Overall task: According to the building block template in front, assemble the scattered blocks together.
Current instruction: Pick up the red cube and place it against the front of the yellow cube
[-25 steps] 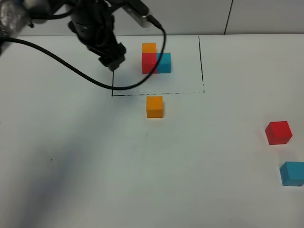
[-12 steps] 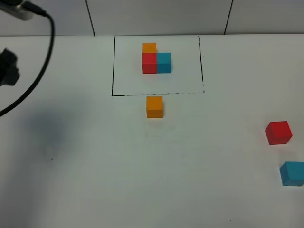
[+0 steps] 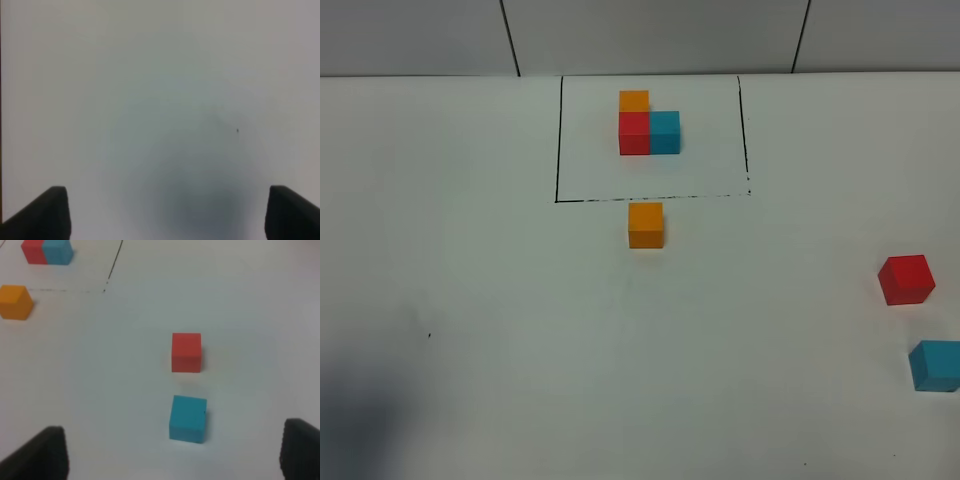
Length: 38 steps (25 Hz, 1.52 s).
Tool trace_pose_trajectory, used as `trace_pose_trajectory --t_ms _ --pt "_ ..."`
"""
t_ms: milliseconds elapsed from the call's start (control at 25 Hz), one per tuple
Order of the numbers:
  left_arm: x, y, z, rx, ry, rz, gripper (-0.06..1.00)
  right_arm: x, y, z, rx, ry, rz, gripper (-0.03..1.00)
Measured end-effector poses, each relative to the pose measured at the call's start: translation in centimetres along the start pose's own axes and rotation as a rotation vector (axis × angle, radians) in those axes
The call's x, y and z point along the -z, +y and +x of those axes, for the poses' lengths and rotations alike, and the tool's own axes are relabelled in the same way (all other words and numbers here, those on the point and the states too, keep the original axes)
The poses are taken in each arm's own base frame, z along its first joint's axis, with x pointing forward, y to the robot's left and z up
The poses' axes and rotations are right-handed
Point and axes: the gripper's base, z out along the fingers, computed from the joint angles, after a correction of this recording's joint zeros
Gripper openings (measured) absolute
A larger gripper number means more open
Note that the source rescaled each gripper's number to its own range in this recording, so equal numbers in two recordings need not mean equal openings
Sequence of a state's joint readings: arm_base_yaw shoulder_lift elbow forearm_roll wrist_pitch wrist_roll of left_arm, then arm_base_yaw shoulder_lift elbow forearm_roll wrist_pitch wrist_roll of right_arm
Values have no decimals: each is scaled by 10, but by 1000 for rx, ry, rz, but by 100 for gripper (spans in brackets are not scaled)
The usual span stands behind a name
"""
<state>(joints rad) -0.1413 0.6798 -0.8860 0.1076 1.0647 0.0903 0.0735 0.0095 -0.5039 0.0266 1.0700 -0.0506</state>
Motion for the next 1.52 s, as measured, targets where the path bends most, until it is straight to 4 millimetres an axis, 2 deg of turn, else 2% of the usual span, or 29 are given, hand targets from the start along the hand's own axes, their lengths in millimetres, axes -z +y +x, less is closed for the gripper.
trace_pose_trajectory --t_ms 320,680,1000,1520 --pt "8 -17 59 17 -99 96 96 0 0 0 0 0 0 72" --pt "3 -29 107 -18 -228 132 94 0 0 0 0 0 0 72" --pt "13 -30 122 -35 -354 113 91 0 0 0 0 0 0 72" --pt "6 -33 133 -39 -331 119 89 0 0 0 0 0 0 72"
